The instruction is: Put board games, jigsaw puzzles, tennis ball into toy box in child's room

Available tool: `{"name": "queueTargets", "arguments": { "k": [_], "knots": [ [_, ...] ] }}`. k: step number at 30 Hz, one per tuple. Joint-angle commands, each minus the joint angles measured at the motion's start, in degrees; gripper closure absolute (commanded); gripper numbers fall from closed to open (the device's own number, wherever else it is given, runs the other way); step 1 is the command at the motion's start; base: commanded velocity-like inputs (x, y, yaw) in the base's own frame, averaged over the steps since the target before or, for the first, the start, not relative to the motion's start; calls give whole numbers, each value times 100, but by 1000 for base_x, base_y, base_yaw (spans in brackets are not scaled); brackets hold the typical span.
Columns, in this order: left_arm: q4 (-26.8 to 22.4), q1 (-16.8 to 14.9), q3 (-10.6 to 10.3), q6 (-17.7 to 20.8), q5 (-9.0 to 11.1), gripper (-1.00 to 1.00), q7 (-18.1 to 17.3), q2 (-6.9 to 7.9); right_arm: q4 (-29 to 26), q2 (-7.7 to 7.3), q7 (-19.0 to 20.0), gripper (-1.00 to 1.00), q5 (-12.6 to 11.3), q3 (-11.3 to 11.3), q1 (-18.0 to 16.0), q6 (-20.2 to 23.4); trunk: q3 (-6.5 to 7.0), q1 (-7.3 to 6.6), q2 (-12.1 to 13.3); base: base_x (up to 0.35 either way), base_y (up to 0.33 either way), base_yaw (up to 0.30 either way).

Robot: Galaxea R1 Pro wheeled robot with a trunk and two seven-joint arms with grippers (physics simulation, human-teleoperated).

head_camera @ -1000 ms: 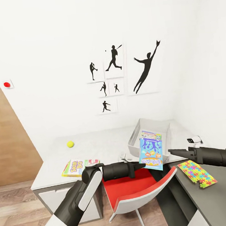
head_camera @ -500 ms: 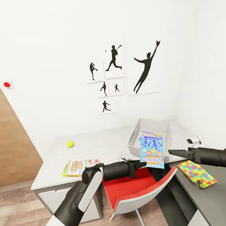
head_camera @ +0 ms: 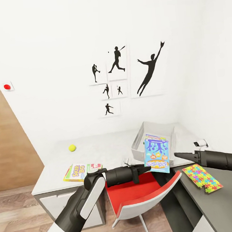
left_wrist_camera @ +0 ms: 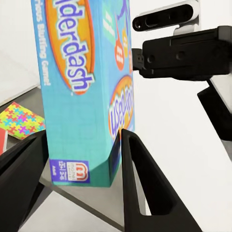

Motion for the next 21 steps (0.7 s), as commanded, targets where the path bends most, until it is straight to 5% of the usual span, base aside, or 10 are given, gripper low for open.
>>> {"name": "queueTargets", "arguments": {
  "k": [1,9,21],
  "knots": [
    [-2,-3,1,37,36,100,-7,-1,0,-1,25,-100,15,-20,-6,19,-13,4,-13,0,0,0],
    [-18,6,-36,25,32,100,-72,-9,4,-1,22,-100,15,-89,-6,19,-13,4,-13,0,0,0],
    [-8,6,-456,-194,35,100,-135,-22,5,5,20,-100,15,-104,-6,19,-13,4,-13,0,0,0]
  ]
}}
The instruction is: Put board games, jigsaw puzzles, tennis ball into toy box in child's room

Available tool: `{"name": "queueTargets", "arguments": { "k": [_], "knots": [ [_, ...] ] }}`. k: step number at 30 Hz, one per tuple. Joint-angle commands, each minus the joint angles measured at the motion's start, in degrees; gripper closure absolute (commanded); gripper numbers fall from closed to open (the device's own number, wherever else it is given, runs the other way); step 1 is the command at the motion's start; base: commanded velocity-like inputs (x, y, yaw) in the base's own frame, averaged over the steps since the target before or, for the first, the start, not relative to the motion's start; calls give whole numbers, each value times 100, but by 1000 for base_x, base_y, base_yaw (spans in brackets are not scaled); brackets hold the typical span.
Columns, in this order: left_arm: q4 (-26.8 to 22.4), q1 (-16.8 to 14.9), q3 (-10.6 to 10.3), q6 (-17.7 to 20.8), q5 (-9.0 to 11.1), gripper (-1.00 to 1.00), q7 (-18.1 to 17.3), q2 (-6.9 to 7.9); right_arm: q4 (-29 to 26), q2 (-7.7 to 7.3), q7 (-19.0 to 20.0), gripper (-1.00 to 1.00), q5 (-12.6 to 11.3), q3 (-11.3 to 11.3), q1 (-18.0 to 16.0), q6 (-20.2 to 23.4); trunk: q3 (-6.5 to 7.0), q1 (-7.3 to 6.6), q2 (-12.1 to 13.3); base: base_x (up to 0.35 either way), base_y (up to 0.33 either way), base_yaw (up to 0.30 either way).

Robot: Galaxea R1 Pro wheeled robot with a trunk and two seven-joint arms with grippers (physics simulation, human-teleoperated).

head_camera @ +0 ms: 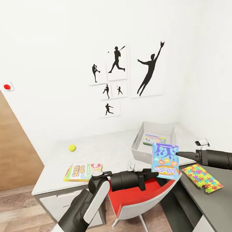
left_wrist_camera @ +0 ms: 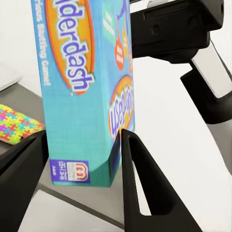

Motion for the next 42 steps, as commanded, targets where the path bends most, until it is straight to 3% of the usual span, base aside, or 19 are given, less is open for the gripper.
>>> {"name": "queueTargets", "arguments": {
  "k": [1,42],
  "knots": [
    [0,-6,-7,35,43,100,-10,-1,0,-1,27,-100,15,-3,-6,19,-13,4,-13,0,0,0],
    [8,-24,29,8,82,100,-112,-9,0,3,19,-100,17,12,2,19,-13,4,-13,0,0,0]
  ]
}}
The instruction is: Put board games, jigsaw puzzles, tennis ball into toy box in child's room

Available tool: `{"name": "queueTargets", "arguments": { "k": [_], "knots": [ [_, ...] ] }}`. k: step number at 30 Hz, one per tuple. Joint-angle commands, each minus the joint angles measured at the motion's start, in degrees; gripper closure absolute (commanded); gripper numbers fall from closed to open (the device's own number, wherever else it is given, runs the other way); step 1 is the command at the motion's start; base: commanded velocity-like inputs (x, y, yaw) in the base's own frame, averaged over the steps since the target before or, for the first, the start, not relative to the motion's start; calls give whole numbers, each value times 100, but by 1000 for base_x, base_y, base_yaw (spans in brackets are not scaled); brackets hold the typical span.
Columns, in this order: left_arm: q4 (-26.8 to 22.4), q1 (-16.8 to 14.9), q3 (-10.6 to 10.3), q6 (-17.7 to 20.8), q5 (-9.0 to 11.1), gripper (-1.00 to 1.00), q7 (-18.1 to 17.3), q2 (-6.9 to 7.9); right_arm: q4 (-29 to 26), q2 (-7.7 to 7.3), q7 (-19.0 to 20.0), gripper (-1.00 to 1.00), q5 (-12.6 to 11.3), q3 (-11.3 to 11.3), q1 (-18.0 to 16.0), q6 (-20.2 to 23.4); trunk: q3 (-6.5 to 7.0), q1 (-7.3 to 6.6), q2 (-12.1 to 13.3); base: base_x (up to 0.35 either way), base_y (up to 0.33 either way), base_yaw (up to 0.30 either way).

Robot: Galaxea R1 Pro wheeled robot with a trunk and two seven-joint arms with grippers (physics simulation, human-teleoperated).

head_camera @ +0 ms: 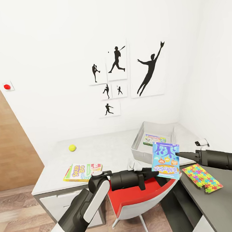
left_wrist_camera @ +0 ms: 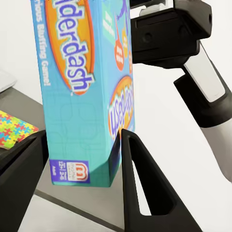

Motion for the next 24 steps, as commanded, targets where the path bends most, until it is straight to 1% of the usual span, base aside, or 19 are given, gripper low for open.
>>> {"name": "queueTargets", "arguments": {
  "k": [1,6,9,14,24],
  "knots": [
    [-2,-7,2,43,43,100,5,1,0,-1,26,-100,15,-3,-6,19,-13,4,-13,0,0,0],
    [-5,-26,14,43,41,100,5,3,0,-2,26,-100,15,2,-6,19,-13,4,-13,0,0,0],
    [-6,-36,49,44,42,100,3,4,0,-3,26,-100,14,4,-6,19,-13,4,-13,0,0,0],
    [-12,-51,164,53,48,100,-3,7,-4,-3,26,-100,14,11,-4,19,-13,4,-13,0,0,0],
    [-9,-57,228,71,19,100,6,-1,-54,4,26,-100,8,46,16,19,-13,4,-13,0,0,0]
  ]
}}
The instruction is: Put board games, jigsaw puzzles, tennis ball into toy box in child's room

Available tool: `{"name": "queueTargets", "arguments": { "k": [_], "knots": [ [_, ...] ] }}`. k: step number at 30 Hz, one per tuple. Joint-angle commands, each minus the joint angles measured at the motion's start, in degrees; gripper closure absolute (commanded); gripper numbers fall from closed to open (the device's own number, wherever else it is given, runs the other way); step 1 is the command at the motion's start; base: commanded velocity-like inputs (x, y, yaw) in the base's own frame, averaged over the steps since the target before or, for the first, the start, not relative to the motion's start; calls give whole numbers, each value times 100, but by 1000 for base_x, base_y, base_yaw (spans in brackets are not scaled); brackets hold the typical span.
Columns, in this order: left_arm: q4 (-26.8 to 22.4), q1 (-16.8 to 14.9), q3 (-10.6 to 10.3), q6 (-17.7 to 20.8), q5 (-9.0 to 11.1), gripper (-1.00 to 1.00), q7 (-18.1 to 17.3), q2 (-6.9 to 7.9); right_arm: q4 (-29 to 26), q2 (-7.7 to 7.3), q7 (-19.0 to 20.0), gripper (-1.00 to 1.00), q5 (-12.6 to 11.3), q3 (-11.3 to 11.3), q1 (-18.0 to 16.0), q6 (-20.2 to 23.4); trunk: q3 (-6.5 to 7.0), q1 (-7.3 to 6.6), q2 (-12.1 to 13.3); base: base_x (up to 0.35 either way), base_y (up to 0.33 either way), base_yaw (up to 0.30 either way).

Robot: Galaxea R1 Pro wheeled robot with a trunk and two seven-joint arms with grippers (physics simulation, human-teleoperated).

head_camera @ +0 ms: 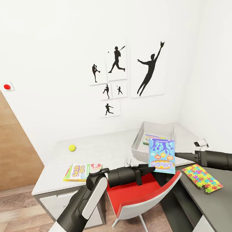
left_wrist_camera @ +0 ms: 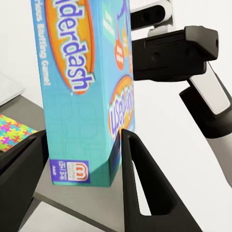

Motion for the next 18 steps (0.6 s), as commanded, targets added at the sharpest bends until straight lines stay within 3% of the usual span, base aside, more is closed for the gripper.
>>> {"name": "queueTargets", "arguments": {
  "k": [1,18],
  "knots": [
    [0,-6,0,43,43,100,5,-1,0,-1,26,-100,16,-3,-6,19,-13,4,-13,0,0,0],
    [16,-10,8,65,12,100,16,-35,-35,51,26,-100,17,62,0,19,-13,4,-13,0,0,0]
  ]
}}
